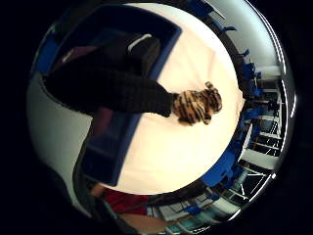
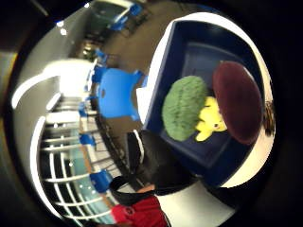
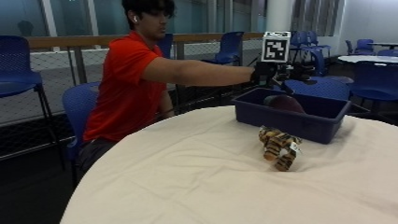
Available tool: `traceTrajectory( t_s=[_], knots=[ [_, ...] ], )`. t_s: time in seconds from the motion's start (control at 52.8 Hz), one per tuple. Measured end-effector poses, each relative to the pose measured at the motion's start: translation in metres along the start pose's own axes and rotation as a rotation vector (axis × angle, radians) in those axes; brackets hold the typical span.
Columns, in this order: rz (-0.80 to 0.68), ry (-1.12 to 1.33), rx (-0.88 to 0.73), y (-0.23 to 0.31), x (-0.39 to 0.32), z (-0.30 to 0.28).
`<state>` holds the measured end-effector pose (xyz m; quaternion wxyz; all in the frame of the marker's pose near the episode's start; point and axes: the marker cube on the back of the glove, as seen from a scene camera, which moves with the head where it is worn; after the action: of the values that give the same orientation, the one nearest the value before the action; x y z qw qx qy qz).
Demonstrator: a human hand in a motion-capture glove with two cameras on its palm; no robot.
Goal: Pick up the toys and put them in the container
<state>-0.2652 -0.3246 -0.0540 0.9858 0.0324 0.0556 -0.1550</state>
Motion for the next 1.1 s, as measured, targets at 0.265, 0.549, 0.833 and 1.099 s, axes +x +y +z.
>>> traceTrajectory(
  t_s=[0.265,0.549,0.833,1.099],
  knots=[
    [0.230,-0.043,0.047,0.011,0.107,0.010],
    [0.346,0.069,-0.039,0.016,0.195,0.064],
    [0.304,0.029,-0.155,-0.007,0.225,0.111],
    [0.272,0.124,-0.397,0.000,0.219,0.123]
  ],
)
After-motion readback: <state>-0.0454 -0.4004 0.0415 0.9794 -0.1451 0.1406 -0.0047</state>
